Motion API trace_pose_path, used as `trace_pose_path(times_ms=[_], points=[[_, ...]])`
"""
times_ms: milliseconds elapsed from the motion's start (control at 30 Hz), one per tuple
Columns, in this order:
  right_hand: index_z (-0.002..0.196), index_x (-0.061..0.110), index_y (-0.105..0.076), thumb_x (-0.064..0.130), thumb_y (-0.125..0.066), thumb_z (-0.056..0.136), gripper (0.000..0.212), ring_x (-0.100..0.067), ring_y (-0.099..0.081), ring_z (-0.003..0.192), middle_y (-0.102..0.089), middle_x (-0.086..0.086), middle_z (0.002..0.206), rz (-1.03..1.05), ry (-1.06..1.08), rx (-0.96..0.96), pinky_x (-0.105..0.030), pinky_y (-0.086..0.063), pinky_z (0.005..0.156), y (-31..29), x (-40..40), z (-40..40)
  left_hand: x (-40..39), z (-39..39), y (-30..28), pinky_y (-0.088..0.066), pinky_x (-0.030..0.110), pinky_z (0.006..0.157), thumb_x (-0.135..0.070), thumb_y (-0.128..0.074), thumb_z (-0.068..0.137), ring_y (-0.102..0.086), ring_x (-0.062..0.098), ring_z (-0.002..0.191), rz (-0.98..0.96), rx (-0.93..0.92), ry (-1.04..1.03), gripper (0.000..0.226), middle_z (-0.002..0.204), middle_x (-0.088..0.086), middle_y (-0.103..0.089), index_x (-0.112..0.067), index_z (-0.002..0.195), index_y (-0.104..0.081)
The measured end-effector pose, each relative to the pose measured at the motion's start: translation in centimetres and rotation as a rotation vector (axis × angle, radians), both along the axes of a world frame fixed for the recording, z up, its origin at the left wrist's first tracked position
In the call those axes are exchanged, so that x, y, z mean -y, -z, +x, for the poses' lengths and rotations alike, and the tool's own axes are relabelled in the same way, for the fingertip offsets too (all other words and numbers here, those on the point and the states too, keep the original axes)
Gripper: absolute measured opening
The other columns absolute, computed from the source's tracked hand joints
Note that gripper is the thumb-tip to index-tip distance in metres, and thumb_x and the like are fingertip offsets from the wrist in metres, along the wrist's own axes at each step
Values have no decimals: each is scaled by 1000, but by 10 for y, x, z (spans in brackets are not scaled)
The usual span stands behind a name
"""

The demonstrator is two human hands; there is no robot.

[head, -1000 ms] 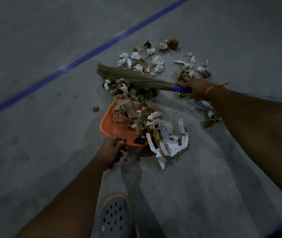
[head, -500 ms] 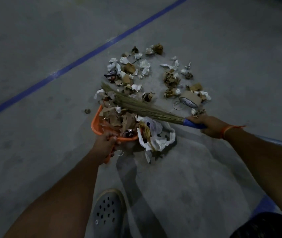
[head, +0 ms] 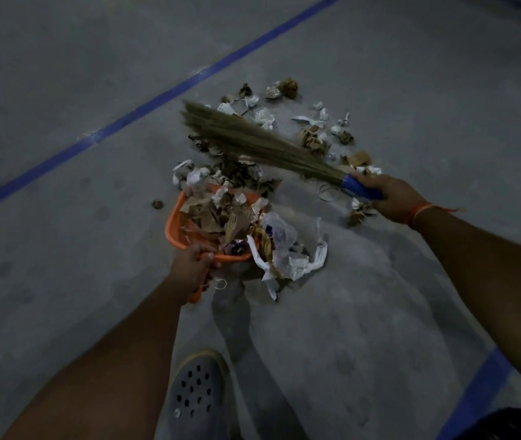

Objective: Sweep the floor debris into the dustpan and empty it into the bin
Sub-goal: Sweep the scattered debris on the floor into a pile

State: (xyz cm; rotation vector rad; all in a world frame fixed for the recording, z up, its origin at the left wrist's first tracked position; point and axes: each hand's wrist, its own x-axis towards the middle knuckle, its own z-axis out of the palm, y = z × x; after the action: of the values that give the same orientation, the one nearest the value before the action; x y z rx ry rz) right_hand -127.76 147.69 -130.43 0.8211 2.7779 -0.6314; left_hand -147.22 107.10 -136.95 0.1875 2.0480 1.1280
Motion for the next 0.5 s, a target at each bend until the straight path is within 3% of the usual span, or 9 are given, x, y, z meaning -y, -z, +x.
trace_pose_path(times_ms=[100,267,500], points=[[149,33,-34,17,-61,79,77,-44,-45,126,-42,-21,145,33,20,-1,-44,-37,104,3,-5,-37,2,-3,3,-46,31,55,-12,-47,107,-59,22,65,-2,13,13,15,95,17,-70,-16,107,-62],[149,43,-26,6,-55,82,81,-45,-55,107,-51,-25,128,154,17,103,-45,-47,92,7,-23,-101,8,-5,12,-46,31,53,-12,-48,107,-61,16,61,30,30,-9,14,94,15,-69,-15,109,-62],[151,32,-27,4,-57,88,76,-41,-50,119,-46,-22,139,102,-107,254,-40,-38,100,13,-18,-118,8,-9,13,-46,30,50,-11,-48,107,-59,19,63,38,51,-23,15,96,15,-69,-13,113,-62]])
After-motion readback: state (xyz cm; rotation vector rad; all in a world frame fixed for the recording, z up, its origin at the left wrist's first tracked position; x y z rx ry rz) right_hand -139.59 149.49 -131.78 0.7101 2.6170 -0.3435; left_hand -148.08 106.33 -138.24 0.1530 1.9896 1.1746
